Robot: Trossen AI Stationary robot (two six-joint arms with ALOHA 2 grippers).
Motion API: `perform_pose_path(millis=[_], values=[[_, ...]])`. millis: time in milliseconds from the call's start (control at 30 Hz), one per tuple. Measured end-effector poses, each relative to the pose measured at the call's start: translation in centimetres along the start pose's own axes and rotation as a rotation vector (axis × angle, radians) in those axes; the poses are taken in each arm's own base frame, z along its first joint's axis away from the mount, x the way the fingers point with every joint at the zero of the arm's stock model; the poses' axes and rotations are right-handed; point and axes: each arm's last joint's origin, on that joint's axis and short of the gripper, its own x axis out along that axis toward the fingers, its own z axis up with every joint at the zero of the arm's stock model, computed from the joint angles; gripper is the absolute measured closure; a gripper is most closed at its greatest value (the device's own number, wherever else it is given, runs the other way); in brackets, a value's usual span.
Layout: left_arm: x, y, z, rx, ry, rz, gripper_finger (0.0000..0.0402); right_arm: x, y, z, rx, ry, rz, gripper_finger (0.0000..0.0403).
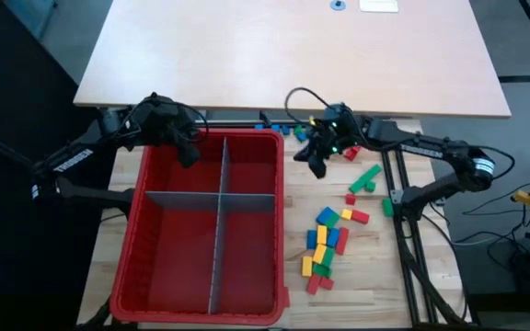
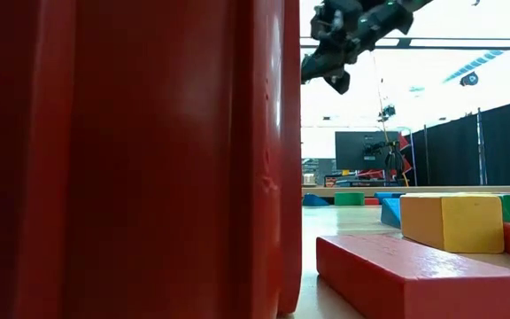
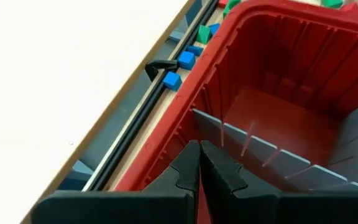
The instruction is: Sort blocks
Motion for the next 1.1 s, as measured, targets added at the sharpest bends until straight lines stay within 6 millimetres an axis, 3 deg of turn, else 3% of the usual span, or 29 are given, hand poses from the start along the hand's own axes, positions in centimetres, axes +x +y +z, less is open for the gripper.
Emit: perform_pose_path(millis=[267,500,867,1100], values=[[0.6,0.0,0.0,0.008,-0.056,0.008,0.0402,-1.2,3.4,-4.0,0.021,-0.084,0.078,0.0403],[0.6,-0.1,-1.3,-0.047,-0.192,0.018,0.0402,-1.3,6.8,-6.4,-0.038,-0.029,0.176,0.0403],[-2.6,0.4,-3.1,-0.173,-0.367,0.017,0.0402,1.6,10.8,-10.4,-0.097,0.192,0.282,0.0403],[-3.2,0.5,-3.4,-0.196,-0.384,0.013,0.0402,3.9,12.6,-12.6,-0.138,0.291,0.282,0.0403]])
